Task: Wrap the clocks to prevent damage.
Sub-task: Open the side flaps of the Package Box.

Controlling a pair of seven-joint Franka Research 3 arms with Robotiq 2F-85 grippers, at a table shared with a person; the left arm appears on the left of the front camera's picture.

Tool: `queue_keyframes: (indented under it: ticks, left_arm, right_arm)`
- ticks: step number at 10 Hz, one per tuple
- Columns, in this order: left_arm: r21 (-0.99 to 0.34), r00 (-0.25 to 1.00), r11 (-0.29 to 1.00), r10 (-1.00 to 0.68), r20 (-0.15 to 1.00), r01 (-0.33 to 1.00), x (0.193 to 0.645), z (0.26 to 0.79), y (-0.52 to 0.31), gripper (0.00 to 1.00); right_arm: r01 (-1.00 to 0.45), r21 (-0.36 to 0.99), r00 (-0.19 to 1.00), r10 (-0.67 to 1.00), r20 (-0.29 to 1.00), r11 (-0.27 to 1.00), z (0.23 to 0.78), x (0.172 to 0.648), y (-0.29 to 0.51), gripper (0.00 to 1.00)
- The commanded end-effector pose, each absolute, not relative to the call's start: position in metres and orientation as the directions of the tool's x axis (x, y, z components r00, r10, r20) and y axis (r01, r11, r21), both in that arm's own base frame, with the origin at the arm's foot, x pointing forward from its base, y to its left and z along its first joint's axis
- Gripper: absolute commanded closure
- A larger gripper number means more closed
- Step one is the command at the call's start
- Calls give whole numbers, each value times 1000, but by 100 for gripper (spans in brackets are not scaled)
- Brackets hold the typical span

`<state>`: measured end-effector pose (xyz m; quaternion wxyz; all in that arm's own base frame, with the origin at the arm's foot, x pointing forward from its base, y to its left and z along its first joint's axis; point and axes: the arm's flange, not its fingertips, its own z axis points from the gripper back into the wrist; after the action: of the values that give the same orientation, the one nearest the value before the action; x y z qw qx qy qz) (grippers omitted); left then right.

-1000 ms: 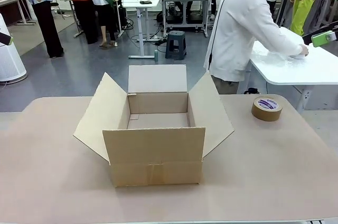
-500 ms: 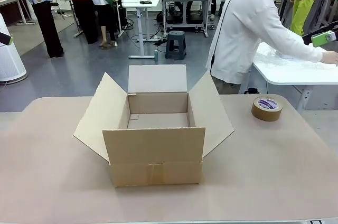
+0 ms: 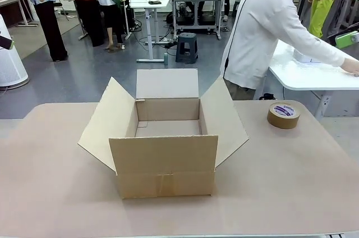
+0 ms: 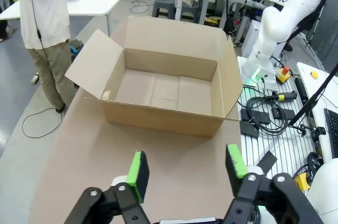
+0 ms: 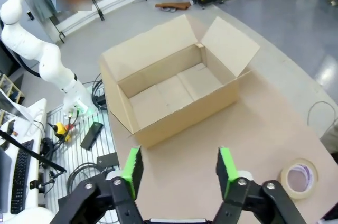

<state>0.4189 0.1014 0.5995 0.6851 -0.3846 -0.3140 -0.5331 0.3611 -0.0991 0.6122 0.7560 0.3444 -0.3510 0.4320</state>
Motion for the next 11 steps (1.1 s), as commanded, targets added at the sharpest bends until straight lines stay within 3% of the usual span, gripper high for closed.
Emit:
queue_keyframes:
  ticks: [1,2,3,4,5,11]
  left_arm:
    - [-220,256,131,-509,822,967,419,604,105,100]
    - [-223,259,132,-516,817,966,418,606,106,100]
    - [-221,261,138,-518,815,965,418,608,107,85]
    - [-220,261,142,-516,816,965,416,609,108,95]
    - [-218,260,143,-516,816,966,416,611,108,100]
    - [-206,250,141,-566,786,968,412,618,106,100]
  right_arm:
    - [-888,175,376,450,810,426,612,349,-95,100]
    - [-886,165,376,466,801,432,613,349,-92,100]
    - [-886,158,377,479,793,435,613,348,-90,85]
    - [-888,158,379,496,781,431,613,347,-88,96]
    - [-887,161,386,505,772,433,613,348,-87,100]
    - [-879,168,411,529,743,446,614,352,-80,100]
